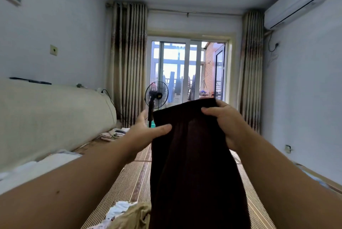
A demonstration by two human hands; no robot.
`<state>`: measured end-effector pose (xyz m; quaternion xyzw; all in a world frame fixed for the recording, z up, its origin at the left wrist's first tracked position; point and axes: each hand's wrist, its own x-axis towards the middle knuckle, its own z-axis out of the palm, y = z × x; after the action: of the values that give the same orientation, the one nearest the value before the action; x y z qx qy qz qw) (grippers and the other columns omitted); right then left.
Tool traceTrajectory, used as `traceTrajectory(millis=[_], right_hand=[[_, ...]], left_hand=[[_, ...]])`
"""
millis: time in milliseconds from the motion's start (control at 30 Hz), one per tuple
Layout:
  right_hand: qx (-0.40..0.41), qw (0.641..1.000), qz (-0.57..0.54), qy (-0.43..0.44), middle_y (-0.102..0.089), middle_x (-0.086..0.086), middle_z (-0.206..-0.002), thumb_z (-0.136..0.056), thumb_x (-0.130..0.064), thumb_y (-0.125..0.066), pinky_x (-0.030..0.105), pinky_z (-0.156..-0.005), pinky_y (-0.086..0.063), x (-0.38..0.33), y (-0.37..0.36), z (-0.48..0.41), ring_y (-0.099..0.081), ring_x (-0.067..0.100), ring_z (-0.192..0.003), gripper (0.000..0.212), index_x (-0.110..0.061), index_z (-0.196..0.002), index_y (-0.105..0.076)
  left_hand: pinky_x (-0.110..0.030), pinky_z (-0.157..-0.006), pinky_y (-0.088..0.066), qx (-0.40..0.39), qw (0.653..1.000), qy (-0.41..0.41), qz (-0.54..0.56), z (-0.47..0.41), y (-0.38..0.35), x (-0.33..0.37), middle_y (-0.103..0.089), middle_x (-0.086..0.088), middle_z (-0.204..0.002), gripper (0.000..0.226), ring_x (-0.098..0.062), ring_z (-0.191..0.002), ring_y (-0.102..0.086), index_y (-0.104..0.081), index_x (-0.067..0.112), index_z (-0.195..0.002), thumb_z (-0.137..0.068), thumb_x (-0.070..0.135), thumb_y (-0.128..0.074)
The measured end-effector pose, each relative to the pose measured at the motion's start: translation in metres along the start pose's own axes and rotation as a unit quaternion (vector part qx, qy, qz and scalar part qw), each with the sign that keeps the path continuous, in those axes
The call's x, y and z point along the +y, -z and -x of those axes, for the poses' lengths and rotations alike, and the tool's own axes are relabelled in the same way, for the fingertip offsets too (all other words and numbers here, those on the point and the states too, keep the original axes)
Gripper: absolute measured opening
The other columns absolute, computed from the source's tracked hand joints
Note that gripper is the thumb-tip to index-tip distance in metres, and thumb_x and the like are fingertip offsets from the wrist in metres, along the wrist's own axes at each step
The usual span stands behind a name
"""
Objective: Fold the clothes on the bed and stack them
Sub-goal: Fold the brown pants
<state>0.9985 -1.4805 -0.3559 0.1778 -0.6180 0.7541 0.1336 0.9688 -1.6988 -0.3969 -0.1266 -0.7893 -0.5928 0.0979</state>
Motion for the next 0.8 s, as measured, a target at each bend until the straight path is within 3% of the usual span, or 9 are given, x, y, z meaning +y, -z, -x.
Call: traceTrajectory(millis=[67,133,233,367,467,533,600,700,800], right_hand=[[-0.015,1.000,0.001,0.015,-0.072,0.018,-0.087,-0.087,0.003,-0.054,0.037,-0.058,-0.058,-0.010,0.011,0.002,-0.071,0.029,-0.071,0.027,-0.012,-0.103,-0.069],[-0.031,0.999,0.029,0.017,-0.072,0.019,-0.093,-0.087,0.003,-0.055,0.037,-0.062,-0.059,-0.019,0.025,0.006,-0.071,0.029,-0.077,0.028,-0.012,-0.107,-0.068],[-0.048,0.994,0.093,-0.013,-0.073,0.017,-0.095,-0.084,0.007,-0.059,0.033,-0.062,-0.059,-0.029,0.059,0.014,-0.072,0.028,-0.081,0.030,-0.010,-0.108,-0.067],[-0.041,0.975,0.202,-0.082,-0.072,0.018,-0.100,-0.072,0.007,-0.068,0.033,-0.068,-0.059,-0.039,0.120,0.027,-0.071,0.031,-0.091,0.037,-0.001,-0.108,-0.065],[0.018,0.934,0.343,-0.098,-0.075,0.012,-0.086,-0.073,0.003,-0.074,0.027,-0.064,-0.058,-0.035,0.165,0.035,-0.073,0.025,-0.081,0.023,-0.002,-0.095,-0.069],[0.053,0.888,0.446,-0.094,-0.075,0.004,-0.077,-0.074,-0.007,-0.078,0.026,-0.066,-0.054,-0.024,0.191,0.037,-0.072,0.019,-0.075,0.010,-0.011,-0.082,-0.073],[0.081,0.860,0.495,-0.095,-0.074,-0.001,-0.076,-0.075,-0.014,-0.079,0.024,-0.068,-0.051,-0.011,0.216,0.035,-0.070,0.014,-0.077,0.009,-0.016,-0.080,-0.073],[0.134,0.853,0.499,-0.077,-0.072,-0.001,-0.084,-0.078,-0.018,-0.077,0.027,-0.071,-0.051,0.008,0.247,0.024,-0.068,0.016,-0.083,0.012,-0.020,-0.088,-0.069],[0.189,0.846,0.497,-0.029,-0.067,-0.002,-0.087,-0.084,-0.024,-0.071,0.025,-0.062,-0.049,0.013,0.270,0.007,-0.066,0.016,-0.079,0.012,-0.027,-0.088,-0.061]], left_hand=[[-0.050,-0.102,-0.038,-0.069,0.990,0.064,0.102,0.001,-0.004,-0.014,-0.045,-0.003,-0.146,0.128,-0.021,-0.128,-0.048,0.001,0.035,-0.151,-0.053,0.050,-0.079],[-0.039,-0.083,-0.052,-0.168,0.967,0.067,0.180,-0.002,-0.011,-0.022,-0.068,0.000,-0.118,0.097,-0.015,-0.104,-0.066,-0.025,0.025,-0.149,-0.068,0.036,-0.078],[-0.038,-0.086,-0.055,-0.257,0.942,0.044,0.213,-0.007,-0.030,-0.016,-0.066,-0.018,-0.120,0.050,-0.031,-0.110,-0.064,-0.055,0.004,-0.128,-0.080,0.010,-0.066],[-0.036,-0.077,-0.058,-0.288,0.929,0.082,0.216,-0.015,-0.063,-0.003,-0.067,-0.023,-0.113,0.033,-0.033,-0.101,-0.067,-0.064,-0.001,-0.113,-0.080,0.005,-0.060],[-0.037,-0.075,-0.056,-0.310,0.937,0.112,0.112,-0.025,-0.102,0.003,-0.071,-0.018,-0.103,0.030,-0.027,-0.094,-0.069,-0.064,0.002,-0.110,-0.081,0.009,-0.061],[-0.035,-0.081,-0.051,-0.258,0.962,0.066,-0.057,-0.036,-0.133,0.005,-0.070,-0.013,-0.103,0.018,-0.021,-0.094,-0.065,-0.067,0.009,-0.105,-0.090,0.014,-0.058],[-0.034,-0.081,-0.049,-0.196,0.957,0.006,-0.215,-0.050,-0.169,0.005,-0.069,-0.011,-0.105,0.019,-0.021,-0.097,-0.062,-0.069,0.010,-0.104,-0.094,0.019,-0.056],[-0.040,-0.091,-0.051,-0.142,0.937,-0.035,-0.318,-0.075,-0.217,0.007,-0.067,-0.015,-0.110,0.026,-0.030,-0.104,-0.063,-0.065,0.006,-0.113,-0.097,0.021,-0.051],[-0.036,-0.081,-0.054,-0.103,0.929,-0.074,-0.348,-0.102,-0.256,0.010,-0.062,-0.013,-0.117,0.027,-0.029,-0.103,-0.063,-0.058,0.006,-0.120,-0.099,0.018,-0.047]])
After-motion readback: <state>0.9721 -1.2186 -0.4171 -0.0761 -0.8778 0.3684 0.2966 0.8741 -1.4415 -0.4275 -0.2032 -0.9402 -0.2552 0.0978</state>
